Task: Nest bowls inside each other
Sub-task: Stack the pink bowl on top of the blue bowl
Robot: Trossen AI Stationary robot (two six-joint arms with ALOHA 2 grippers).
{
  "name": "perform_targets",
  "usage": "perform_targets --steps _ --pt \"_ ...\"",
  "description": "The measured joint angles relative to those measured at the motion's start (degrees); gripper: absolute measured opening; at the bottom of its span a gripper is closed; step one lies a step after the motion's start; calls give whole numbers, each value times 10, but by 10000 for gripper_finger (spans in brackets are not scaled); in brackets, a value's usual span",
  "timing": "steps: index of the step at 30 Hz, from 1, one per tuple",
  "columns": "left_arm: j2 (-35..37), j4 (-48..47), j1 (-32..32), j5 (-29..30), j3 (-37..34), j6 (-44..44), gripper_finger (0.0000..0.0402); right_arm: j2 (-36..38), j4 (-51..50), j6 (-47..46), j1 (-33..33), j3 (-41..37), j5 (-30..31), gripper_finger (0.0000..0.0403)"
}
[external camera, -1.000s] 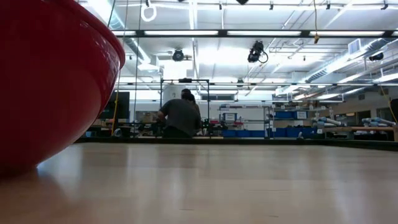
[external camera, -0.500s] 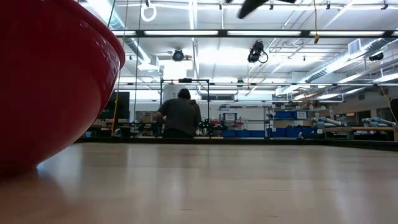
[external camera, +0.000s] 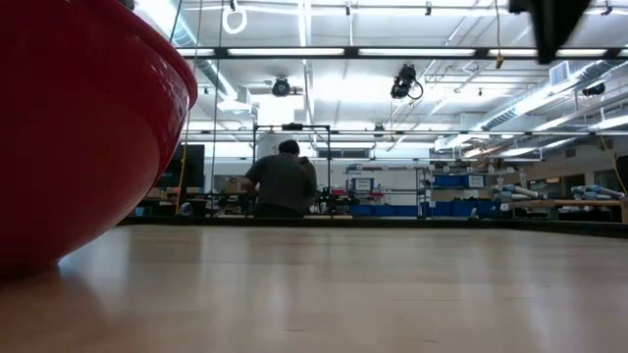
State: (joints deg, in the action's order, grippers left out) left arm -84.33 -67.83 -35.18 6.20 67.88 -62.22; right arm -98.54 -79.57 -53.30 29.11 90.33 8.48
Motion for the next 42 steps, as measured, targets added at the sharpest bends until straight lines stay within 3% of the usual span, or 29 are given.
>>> perform_targets --steps 6,15,27,30,35,38,42 --pt "76 -51 -3 62 0 -84 250 32 58 -61 42 -97 -53 187" --pt "138 32 -3 170 0 -111 251 93 241 -161 81 -281 -86 187" --pt "138 42 3 173 0 -102 251 99 348 -175 98 -381 -104 174" --pt "138 42 3 173 0 -101 251 99 364 -181 98 -384 -90 132" --pt "138 49 3 191 0 -101 239 99 442 -182 84 -380 -60 22" --pt "138 89 4 221 0 -92 230 99 506 -204 67 -379 -13 28" --pt "124 175 22 231 0 -14 223 99 558 -249 33 -379 92 36"
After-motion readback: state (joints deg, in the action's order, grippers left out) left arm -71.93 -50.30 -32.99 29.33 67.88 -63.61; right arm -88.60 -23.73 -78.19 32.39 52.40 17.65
